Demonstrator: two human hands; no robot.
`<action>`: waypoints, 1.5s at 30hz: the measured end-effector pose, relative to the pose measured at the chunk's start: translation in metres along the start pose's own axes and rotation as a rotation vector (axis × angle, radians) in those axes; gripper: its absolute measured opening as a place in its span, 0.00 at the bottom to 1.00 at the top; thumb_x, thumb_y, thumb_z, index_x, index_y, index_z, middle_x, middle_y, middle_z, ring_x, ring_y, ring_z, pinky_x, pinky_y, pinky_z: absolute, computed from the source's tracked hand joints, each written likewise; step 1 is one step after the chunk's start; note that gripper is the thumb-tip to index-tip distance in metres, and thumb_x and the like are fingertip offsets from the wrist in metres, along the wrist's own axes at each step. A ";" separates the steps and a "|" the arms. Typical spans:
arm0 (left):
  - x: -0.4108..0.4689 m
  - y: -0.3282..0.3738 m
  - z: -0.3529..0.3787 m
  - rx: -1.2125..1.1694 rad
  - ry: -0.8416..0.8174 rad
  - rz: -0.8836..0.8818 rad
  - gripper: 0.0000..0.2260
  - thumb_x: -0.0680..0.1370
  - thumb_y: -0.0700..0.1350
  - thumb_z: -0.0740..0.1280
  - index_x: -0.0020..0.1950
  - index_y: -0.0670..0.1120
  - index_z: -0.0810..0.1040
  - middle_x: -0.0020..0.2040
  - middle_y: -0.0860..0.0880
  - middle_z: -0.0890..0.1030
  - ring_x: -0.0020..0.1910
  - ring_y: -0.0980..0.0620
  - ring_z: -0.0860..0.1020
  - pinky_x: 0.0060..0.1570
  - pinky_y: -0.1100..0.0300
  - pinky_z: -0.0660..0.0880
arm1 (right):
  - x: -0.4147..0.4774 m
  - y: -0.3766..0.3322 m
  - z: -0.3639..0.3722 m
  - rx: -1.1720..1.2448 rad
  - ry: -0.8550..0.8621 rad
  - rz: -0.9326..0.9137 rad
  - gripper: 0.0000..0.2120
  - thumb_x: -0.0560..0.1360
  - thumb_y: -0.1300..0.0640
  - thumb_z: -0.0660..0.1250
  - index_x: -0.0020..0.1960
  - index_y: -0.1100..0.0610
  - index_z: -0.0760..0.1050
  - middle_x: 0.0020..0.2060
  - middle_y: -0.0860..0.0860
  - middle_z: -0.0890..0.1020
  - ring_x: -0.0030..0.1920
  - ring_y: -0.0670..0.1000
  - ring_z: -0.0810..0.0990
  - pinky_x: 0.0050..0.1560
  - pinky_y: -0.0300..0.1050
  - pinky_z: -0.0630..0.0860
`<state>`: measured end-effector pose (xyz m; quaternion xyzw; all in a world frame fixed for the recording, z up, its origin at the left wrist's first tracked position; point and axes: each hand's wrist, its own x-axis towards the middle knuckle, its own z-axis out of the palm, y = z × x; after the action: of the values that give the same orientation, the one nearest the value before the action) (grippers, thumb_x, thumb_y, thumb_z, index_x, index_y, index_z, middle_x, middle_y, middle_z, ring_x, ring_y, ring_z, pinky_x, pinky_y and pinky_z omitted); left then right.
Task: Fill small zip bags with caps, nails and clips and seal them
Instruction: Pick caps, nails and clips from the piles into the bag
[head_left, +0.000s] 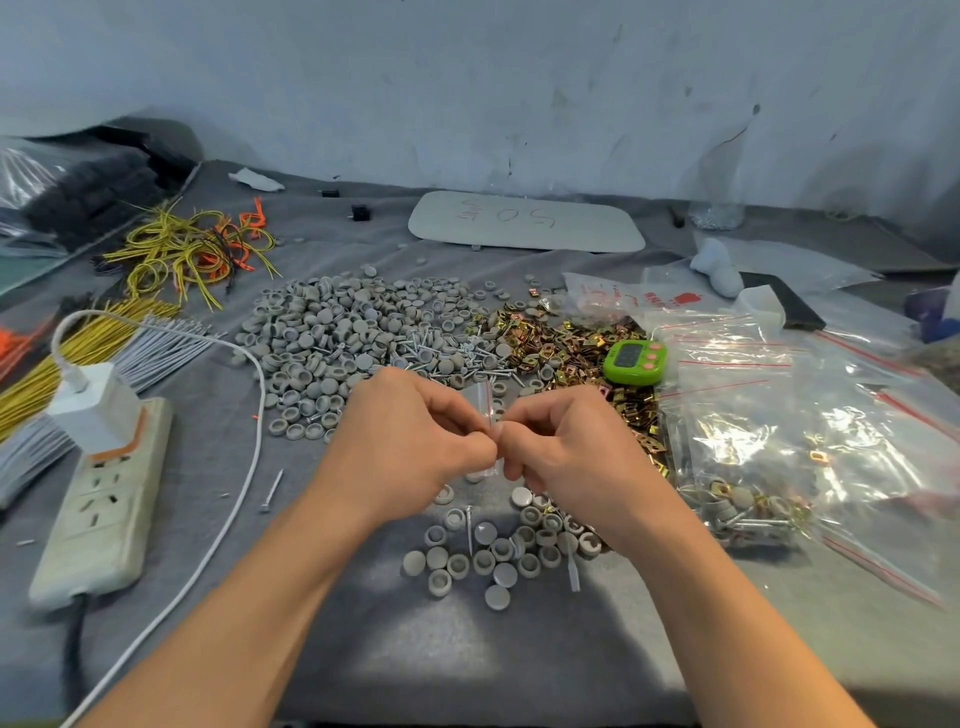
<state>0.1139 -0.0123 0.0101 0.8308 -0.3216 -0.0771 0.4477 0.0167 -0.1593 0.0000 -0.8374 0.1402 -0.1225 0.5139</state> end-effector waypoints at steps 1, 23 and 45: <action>0.000 0.000 0.000 0.009 -0.014 0.000 0.06 0.65 0.45 0.78 0.34 0.57 0.86 0.28 0.57 0.82 0.24 0.64 0.76 0.25 0.72 0.67 | 0.000 0.001 0.000 -0.005 0.011 0.014 0.12 0.79 0.56 0.71 0.36 0.54 0.84 0.28 0.50 0.83 0.26 0.46 0.74 0.29 0.40 0.69; -0.002 0.003 -0.003 0.317 -0.164 0.072 0.07 0.62 0.50 0.76 0.38 0.58 0.84 0.34 0.65 0.83 0.33 0.66 0.80 0.33 0.65 0.74 | -0.005 -0.002 0.000 -0.262 0.006 0.011 0.11 0.76 0.54 0.73 0.35 0.52 0.84 0.28 0.47 0.83 0.25 0.40 0.75 0.27 0.30 0.67; -0.010 0.007 0.007 0.387 0.028 0.253 0.06 0.66 0.54 0.71 0.38 0.53 0.84 0.31 0.55 0.81 0.32 0.55 0.78 0.37 0.57 0.76 | -0.006 0.004 -0.001 0.215 -0.131 0.193 0.12 0.78 0.57 0.71 0.38 0.60 0.86 0.31 0.60 0.84 0.32 0.52 0.80 0.36 0.42 0.77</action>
<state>0.1004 -0.0138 0.0097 0.8552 -0.4258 0.0542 0.2904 0.0106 -0.1593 -0.0032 -0.7665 0.1725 -0.0320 0.6179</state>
